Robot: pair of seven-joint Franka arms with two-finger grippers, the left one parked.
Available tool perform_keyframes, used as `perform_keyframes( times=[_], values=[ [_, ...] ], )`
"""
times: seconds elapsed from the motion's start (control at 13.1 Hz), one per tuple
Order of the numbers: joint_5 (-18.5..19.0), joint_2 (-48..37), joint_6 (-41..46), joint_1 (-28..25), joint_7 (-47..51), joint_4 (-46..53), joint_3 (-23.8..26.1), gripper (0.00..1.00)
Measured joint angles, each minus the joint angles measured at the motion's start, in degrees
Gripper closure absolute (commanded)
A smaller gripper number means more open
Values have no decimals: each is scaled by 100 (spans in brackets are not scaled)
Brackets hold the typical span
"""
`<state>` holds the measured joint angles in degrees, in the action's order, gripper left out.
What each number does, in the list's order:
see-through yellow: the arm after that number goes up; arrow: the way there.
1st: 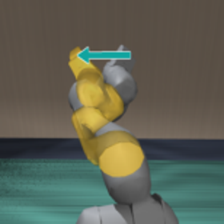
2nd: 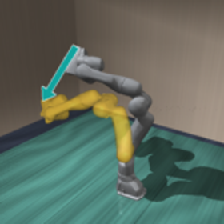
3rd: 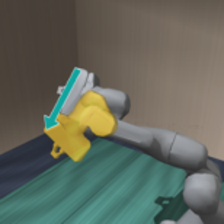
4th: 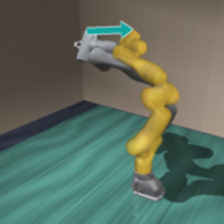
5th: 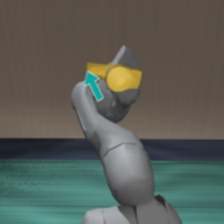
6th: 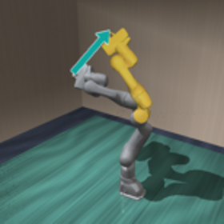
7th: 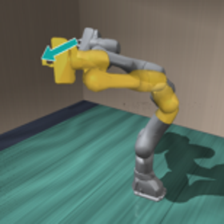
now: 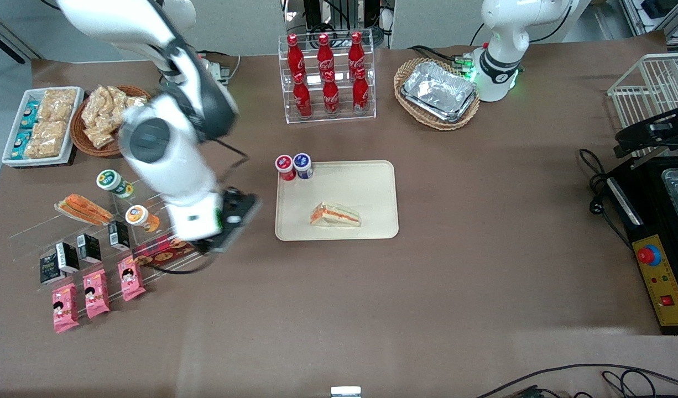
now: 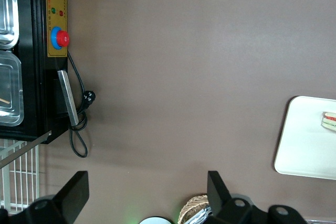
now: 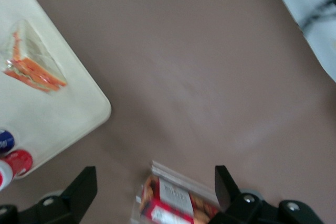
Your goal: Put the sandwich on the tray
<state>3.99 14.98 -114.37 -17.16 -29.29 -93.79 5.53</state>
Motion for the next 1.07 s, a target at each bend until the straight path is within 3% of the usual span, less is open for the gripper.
perform_keyframes(
  times=[0.38, 0.69, 0.84, 1.07],
  values=[
    [-19, -800, 898, 1216, 495, -8, -10, 0],
    [-26, -1098, 1201, 1822, 1490, 29, -13, 0],
    [-394, -1206, 1338, 2110, 1899, 40, -62, 0],
    [-870, -1365, 1569, 2337, 2019, 84, -577, 0]
  ],
)
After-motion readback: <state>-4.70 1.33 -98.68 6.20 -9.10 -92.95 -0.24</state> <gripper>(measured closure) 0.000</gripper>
